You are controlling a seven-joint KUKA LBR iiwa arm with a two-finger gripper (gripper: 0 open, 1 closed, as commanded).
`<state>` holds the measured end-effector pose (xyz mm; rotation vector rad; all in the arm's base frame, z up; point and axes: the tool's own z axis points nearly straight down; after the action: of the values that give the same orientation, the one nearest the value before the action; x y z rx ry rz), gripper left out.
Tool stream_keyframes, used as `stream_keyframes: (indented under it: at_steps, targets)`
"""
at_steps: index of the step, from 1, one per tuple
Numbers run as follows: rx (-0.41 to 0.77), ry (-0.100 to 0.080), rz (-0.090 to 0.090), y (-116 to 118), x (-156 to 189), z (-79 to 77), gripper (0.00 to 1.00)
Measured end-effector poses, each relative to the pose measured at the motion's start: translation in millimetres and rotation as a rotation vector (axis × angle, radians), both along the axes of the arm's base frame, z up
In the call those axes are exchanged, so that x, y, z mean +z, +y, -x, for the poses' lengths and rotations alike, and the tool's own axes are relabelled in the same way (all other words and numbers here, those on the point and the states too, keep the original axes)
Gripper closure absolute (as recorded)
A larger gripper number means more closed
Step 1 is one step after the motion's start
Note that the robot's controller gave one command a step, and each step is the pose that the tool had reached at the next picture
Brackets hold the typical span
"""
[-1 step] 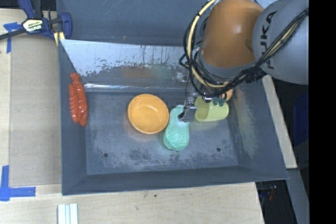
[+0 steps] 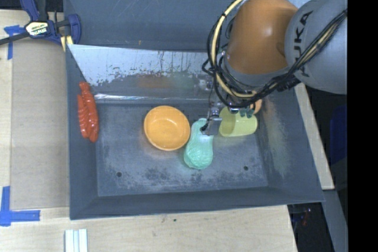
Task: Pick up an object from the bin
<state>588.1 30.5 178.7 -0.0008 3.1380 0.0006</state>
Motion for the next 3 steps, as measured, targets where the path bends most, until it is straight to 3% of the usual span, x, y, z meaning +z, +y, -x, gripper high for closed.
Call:
stream_keyframes:
  at_steps: [1,2,3]
  targets:
    - [0.278,-0.001,0.004,-39.3,-98.7,6.4,0.0]
    - [0.504,-0.013,0.004,-34.0,-56.5,-7.7,0.0]
    - [0.681,0.0,0.004,-39.2,-79.2,25.7,0.0]
